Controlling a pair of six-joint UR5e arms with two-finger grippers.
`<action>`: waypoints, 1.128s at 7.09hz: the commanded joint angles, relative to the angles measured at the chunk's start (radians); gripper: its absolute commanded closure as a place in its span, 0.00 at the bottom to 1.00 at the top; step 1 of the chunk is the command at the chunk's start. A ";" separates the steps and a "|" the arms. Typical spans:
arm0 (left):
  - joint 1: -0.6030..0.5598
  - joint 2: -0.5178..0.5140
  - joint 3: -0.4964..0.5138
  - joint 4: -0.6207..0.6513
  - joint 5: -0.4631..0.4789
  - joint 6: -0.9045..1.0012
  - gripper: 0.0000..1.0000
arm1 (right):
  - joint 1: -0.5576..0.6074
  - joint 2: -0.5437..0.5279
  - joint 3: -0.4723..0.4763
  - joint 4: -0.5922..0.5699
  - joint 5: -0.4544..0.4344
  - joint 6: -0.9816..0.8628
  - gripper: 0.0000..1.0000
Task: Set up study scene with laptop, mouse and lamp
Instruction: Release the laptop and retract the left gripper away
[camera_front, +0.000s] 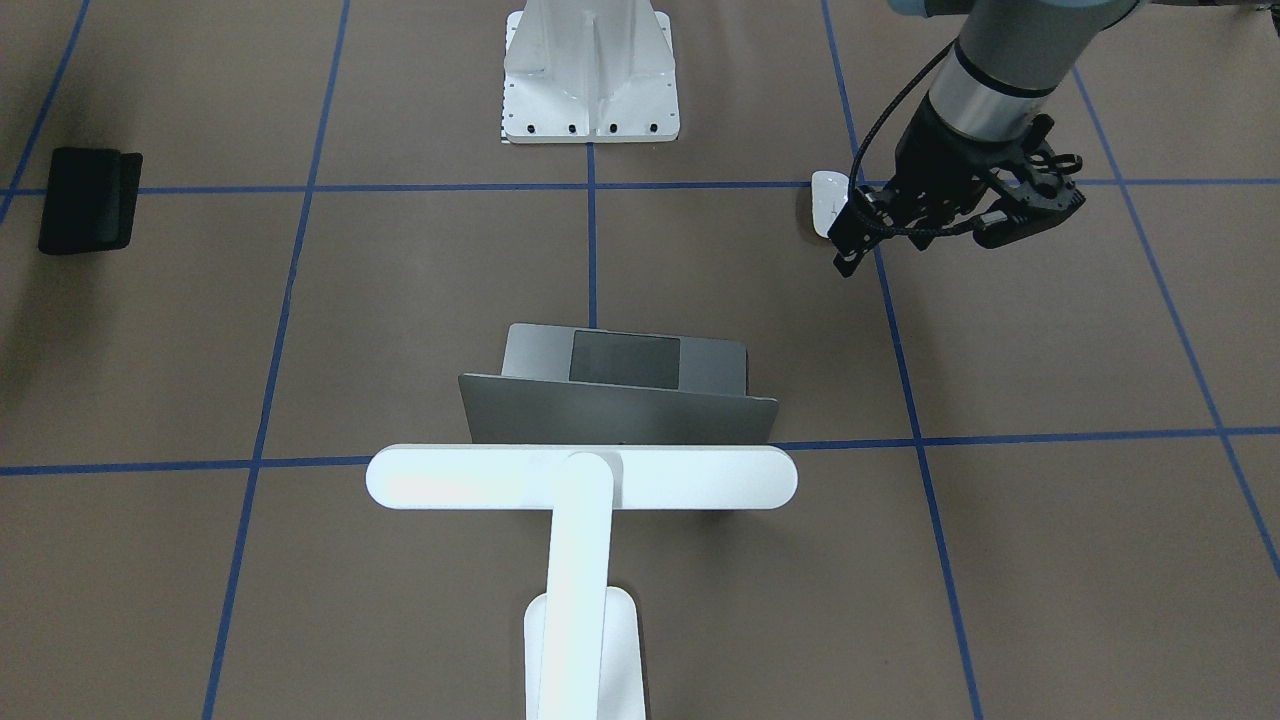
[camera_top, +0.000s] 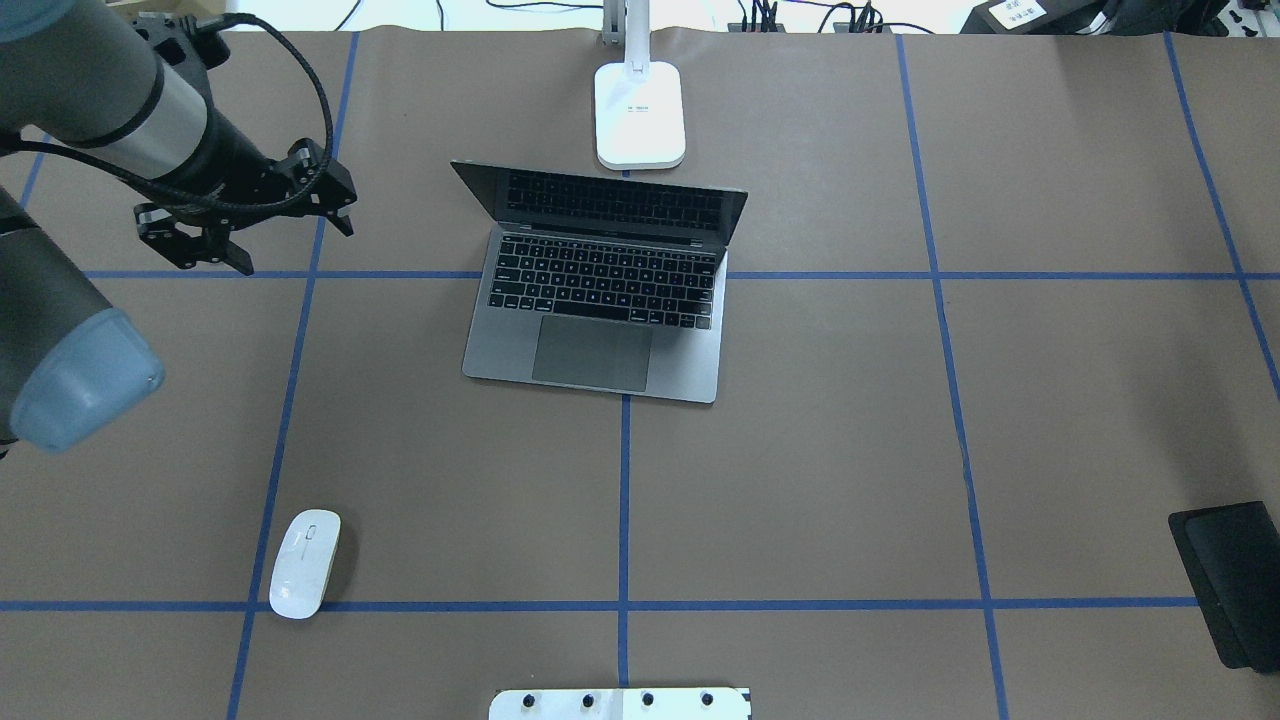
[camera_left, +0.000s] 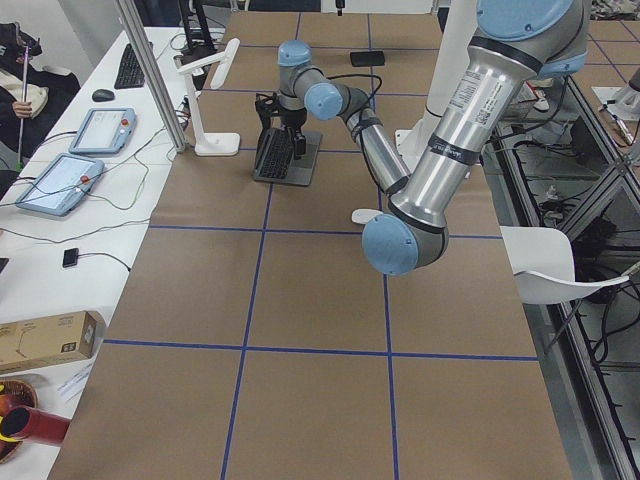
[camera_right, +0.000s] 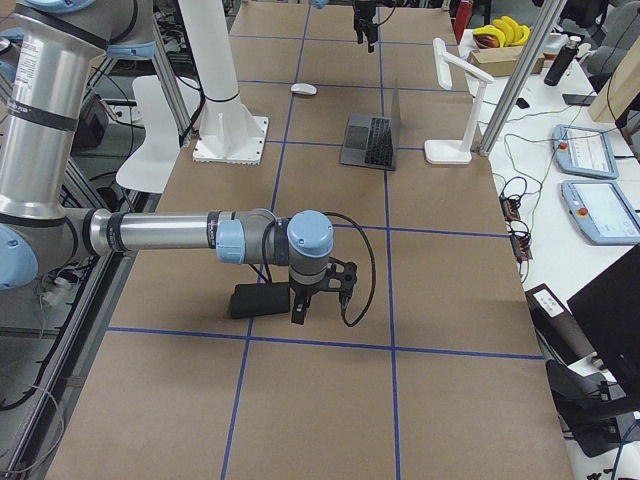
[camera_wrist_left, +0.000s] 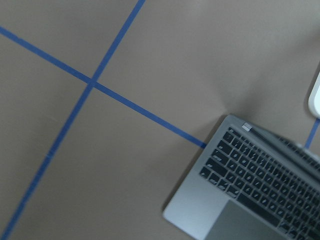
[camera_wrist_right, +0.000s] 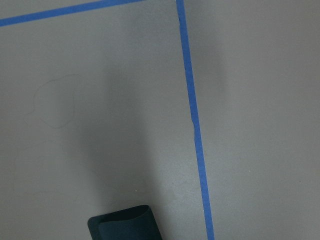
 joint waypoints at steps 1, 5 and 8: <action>-0.063 0.117 -0.027 0.016 -0.016 0.269 0.01 | -0.035 0.000 -0.045 0.002 -0.002 0.010 0.00; -0.275 0.303 -0.007 0.016 -0.030 0.793 0.01 | -0.084 0.000 -0.108 0.066 0.012 0.015 0.00; -0.349 0.372 0.000 0.008 -0.103 0.964 0.01 | -0.153 0.017 -0.139 0.082 0.173 0.013 0.00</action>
